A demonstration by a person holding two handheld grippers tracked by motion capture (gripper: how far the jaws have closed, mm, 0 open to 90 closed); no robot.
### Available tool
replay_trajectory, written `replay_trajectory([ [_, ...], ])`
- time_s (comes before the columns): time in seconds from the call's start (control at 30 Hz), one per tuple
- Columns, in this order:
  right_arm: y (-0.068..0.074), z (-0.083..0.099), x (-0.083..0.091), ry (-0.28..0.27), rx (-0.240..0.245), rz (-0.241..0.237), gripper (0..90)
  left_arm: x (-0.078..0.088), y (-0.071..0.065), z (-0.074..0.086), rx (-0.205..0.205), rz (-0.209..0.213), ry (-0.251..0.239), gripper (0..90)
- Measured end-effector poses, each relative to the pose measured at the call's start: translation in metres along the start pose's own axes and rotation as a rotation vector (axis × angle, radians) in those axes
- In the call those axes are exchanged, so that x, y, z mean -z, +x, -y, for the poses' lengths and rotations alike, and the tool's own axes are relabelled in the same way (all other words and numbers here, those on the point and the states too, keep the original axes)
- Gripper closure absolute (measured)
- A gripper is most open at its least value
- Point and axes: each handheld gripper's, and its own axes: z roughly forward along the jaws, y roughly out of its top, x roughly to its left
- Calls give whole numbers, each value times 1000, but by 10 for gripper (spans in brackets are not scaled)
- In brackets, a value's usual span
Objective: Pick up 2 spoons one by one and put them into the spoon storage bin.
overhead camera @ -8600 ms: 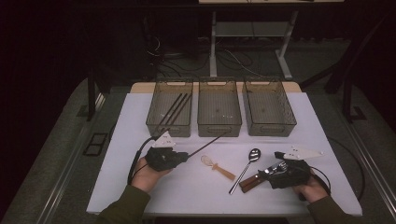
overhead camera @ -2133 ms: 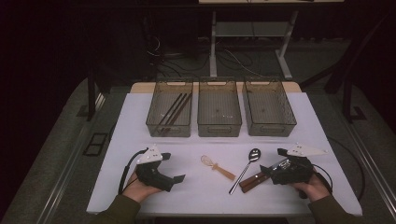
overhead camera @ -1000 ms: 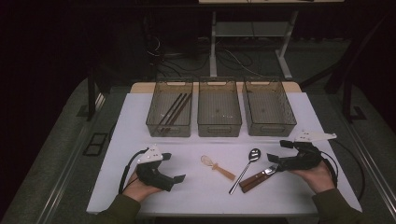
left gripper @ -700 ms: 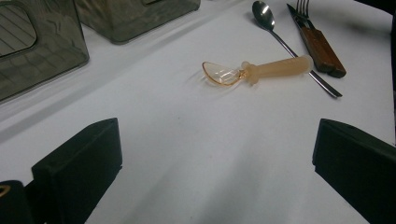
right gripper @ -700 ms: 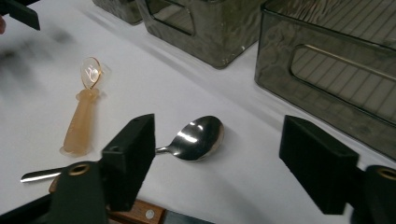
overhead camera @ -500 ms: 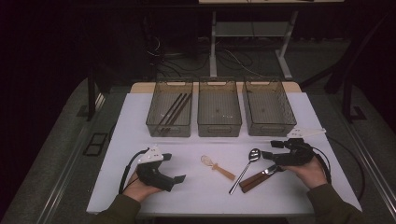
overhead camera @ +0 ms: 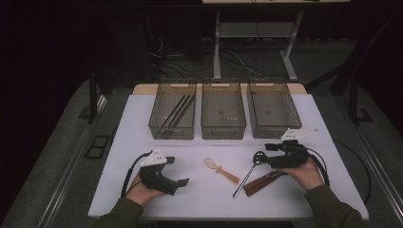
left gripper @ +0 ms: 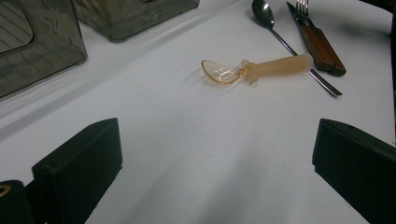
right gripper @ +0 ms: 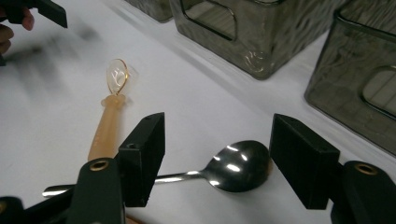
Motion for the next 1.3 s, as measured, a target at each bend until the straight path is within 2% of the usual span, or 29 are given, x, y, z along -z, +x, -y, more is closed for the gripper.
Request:
replay_trajectory([
  [0.27,10,-5,-9,0,8,-33,361,-1,-1,0,2,3,1,3],
  [0.57,26,-10,-24,19,46,-73,360,-1,0,0,-1,11,8,3],
  [1.03,52,-10,-47,102,106,-137,409,-1,0,0,-1,8,9,0],
  [1.3,62,-7,-55,160,132,-157,490,-1,0,0,-5,-2,9,0],
])
